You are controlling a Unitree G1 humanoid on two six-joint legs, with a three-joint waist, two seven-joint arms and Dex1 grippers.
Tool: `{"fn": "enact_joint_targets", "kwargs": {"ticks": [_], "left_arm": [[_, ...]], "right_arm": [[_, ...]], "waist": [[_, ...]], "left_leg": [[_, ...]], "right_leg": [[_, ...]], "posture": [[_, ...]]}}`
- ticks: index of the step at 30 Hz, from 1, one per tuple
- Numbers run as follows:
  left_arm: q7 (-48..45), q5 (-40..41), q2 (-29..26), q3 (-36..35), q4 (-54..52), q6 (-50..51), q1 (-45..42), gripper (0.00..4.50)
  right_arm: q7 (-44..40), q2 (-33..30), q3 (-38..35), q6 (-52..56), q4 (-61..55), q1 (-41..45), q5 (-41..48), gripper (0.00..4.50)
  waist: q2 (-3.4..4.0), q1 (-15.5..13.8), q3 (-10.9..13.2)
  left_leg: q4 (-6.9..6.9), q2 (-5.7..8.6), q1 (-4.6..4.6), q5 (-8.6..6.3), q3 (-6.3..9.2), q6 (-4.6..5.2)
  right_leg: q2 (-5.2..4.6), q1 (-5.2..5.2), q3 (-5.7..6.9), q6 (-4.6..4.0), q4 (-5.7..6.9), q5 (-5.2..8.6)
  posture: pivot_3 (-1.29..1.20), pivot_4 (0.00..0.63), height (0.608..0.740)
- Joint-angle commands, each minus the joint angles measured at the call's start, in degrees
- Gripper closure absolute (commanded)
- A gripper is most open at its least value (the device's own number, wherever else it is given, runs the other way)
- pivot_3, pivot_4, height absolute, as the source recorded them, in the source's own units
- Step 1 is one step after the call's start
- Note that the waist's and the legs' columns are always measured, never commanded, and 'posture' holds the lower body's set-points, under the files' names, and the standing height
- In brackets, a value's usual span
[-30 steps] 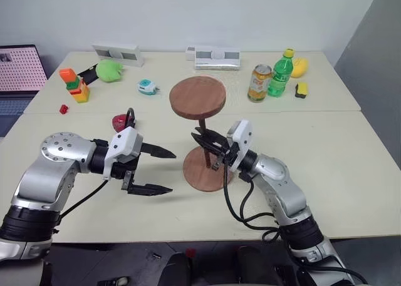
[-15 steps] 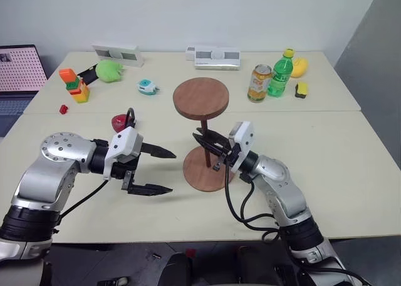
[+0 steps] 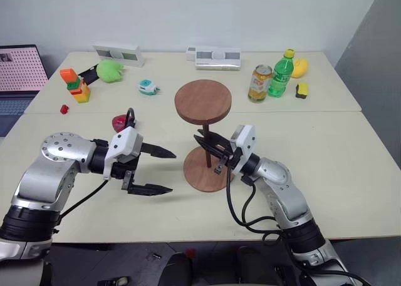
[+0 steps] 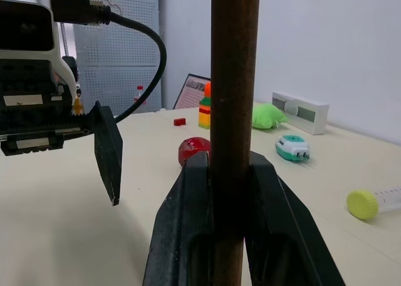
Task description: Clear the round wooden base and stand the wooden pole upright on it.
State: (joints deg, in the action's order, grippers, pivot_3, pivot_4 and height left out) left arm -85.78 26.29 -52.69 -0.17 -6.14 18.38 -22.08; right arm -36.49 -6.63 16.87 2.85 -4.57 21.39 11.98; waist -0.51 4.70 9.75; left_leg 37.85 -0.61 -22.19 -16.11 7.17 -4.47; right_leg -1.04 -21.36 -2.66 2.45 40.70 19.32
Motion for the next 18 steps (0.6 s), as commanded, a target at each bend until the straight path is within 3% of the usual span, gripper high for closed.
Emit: {"fn": "enact_joint_targets", "kwargs": {"ticks": [1,2,4,6,18], "left_arm": [[-0.32,0.2,-0.63,-0.07,-0.43,-0.24,-0.94,0.0],[-0.31,0.2,-0.62,-0.07,-0.45,-0.24,-0.95,0.0],[-0.32,0.27,-0.62,-0.03,-0.55,-0.11,-1.03,0.0],[-0.37,0.27,-0.62,0.01,-0.5,-0.1,-1.16,0.0],[0.15,0.14,-0.64,0.58,0.37,0.69,-1.91,0.0]], "right_arm": [[-1.36,-1.7,2.23,1.7,2.02,-2.24,-2.08,4.24],[-1.34,-1.74,2.23,1.74,1.94,-2.24,-2.06,4.24],[-1.29,-1.79,2.02,2.2,1.77,-1.94,-1.78,3.54],[-0.98,-1.69,1.56,2.71,1.63,-1.47,-1.45,3.27],[-1.71,-3.27,-1.41,6.43,-2.22,-0.83,-0.04,0.49]], "waist": [[0.0,0.0,0.0],[0.0,0.0,0.0],[0.0,0.0,0.0],[0.01,-0.08,0.02],[0.07,-0.06,0.09]], "left_leg": [[-0.01,0.0,0.03,0.0,-0.01,0.0],[-0.02,0.0,0.05,0.0,-0.01,0.0],[-0.02,0.0,0.05,0.0,-0.02,0.0],[-0.02,0.0,0.05,0.0,-0.01,0.0],[0.0,0.01,-0.2,0.0,-0.02,0.0]], "right_leg": [[0.0,0.01,-0.01,0.0,0.0,0.0],[0.0,0.03,-0.01,0.0,0.0,0.0],[0.0,0.03,-0.02,0.0,0.0,0.01],[0.0,0.05,-0.01,0.0,-0.05,0.01],[-0.01,-0.14,-0.02,-0.02,-0.07,0.02]], "posture": [[0.0,0.15,0.74],[0.0,0.15,0.74],[0.0,0.15,0.74],[0.0,0.15,0.74],[0.0,0.15,0.74]]}}
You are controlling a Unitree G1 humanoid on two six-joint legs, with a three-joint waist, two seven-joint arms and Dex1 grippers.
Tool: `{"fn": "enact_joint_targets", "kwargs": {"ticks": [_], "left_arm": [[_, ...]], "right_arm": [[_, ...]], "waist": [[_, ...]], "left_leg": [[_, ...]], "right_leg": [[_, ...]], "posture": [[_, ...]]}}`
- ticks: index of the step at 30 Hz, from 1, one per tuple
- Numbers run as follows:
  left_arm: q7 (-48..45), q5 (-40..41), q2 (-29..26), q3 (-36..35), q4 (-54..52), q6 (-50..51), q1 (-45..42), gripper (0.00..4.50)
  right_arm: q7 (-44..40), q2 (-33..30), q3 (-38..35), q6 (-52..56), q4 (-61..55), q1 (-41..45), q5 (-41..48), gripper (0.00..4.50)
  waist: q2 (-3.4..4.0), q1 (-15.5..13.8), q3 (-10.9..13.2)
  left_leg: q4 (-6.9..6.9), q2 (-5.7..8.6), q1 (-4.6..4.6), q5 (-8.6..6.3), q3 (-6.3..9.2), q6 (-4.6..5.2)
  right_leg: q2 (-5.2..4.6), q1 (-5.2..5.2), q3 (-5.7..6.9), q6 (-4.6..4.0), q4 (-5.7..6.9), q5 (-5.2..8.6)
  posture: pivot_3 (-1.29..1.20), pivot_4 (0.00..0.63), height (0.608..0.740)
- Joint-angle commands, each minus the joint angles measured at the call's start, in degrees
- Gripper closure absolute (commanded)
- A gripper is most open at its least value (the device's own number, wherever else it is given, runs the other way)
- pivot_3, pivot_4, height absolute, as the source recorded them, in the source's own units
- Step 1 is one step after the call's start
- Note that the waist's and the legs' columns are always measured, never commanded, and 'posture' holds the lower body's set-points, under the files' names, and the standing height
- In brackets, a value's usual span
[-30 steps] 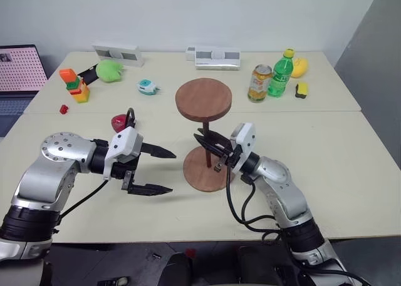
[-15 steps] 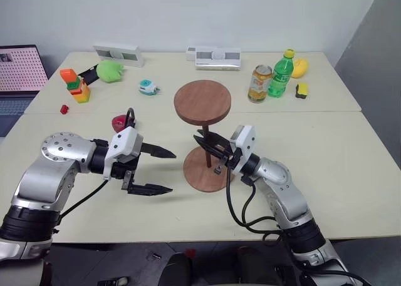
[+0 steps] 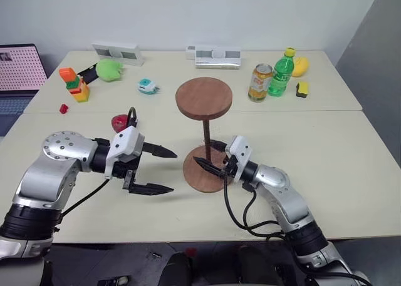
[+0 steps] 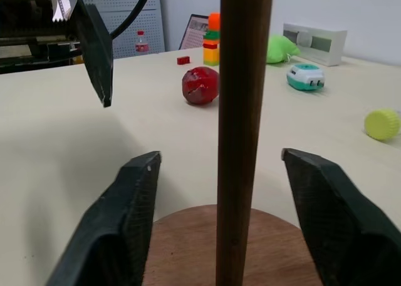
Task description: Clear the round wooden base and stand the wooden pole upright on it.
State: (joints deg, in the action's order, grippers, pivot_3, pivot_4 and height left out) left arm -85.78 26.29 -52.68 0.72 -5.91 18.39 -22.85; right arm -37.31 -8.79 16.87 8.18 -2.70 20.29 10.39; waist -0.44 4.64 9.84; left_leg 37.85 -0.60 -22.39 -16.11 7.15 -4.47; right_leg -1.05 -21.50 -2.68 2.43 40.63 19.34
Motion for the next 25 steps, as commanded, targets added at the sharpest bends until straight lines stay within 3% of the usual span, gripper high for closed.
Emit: {"fn": "enact_joint_targets", "kwargs": {"ticks": [1,2,12,19,25], "left_arm": [[0.34,-0.02,-0.96,-0.02,0.23,1.57,-1.27,0.0],[0.47,-0.09,-1.11,0.13,0.3,2.12,-1.38,0.0],[1.46,0.44,-0.84,-0.15,0.73,5.36,-1.2,0.0],[2.43,-0.37,-0.53,-0.17,2.07,4.81,-0.43,0.0],[2.32,-0.65,-0.58,-0.28,3.6,3.79,-0.1,0.0]], "right_arm": [[-1.27,-2.16,-1.82,1.69,-5.01,-0.04,1.6,0.26],[-1.7,-3.35,-2.32,2.58,-6.04,-0.43,1.9,0.07],[-9.01,-18.5,-11.67,10.82,-16.63,-4.74,9.75,0.07],[-17.28,-29.58,-15.76,13.91,-17.38,-7.31,13.77,0.07],[-19.42,-32.59,-17.78,14.42,-16.5,-7.82,15.46,0.07]], "waist": [[0.01,0.0,0.0],[0.01,-0.01,0.0],[0.03,-0.11,0.03],[0.02,-0.21,0.03],[0.01,-0.27,0.04]], "left_leg": [[0.0,0.0,0.0,0.0,0.0,0.0],[0.0,0.0,0.0,0.0,0.0,0.0],[0.01,0.01,-0.05,0.0,0.02,0.01],[0.01,0.01,-0.05,-0.01,0.02,0.02],[0.01,0.0,-0.04,-0.01,0.02,0.02]], "right_leg": [[0.0,0.0,0.0,0.0,0.0,0.0],[0.0,0.0,0.0,0.0,0.0,0.0],[-0.01,0.01,0.03,0.0,-0.05,0.0],[-0.01,0.07,0.04,0.0,-0.12,0.0],[-0.01,0.09,0.05,0.0,-0.13,0.0]], "posture": [[0.0,0.15,0.74],[0.0,0.15,0.74],[0.0,0.15,0.74],[0.0,0.15,0.74],[0.0,0.15,0.74]]}}
